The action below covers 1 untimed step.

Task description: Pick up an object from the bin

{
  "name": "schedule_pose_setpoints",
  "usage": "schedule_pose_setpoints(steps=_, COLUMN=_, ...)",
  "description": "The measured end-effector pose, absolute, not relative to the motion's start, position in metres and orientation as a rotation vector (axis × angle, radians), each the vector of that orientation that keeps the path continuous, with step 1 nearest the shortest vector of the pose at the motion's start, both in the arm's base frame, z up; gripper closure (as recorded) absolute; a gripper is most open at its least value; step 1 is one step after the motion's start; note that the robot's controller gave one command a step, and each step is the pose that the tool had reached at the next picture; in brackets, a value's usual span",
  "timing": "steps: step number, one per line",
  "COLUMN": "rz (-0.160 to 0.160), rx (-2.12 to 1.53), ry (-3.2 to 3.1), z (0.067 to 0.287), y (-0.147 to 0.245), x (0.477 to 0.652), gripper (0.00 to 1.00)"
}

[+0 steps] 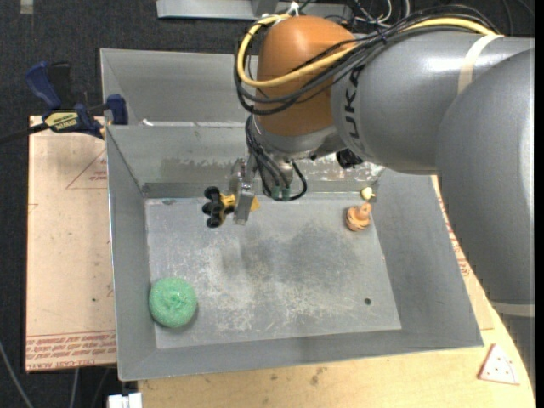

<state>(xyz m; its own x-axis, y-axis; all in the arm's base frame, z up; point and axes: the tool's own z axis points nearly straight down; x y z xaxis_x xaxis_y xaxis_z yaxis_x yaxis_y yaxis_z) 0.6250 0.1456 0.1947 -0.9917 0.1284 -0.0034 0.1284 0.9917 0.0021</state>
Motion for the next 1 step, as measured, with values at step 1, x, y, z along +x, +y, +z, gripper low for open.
schedule_pose_setpoints(steps=1, rz=0.003, rx=0.202, ry=3.132, z=0.1944, y=0.1456, x=0.6248, gripper=1.0)
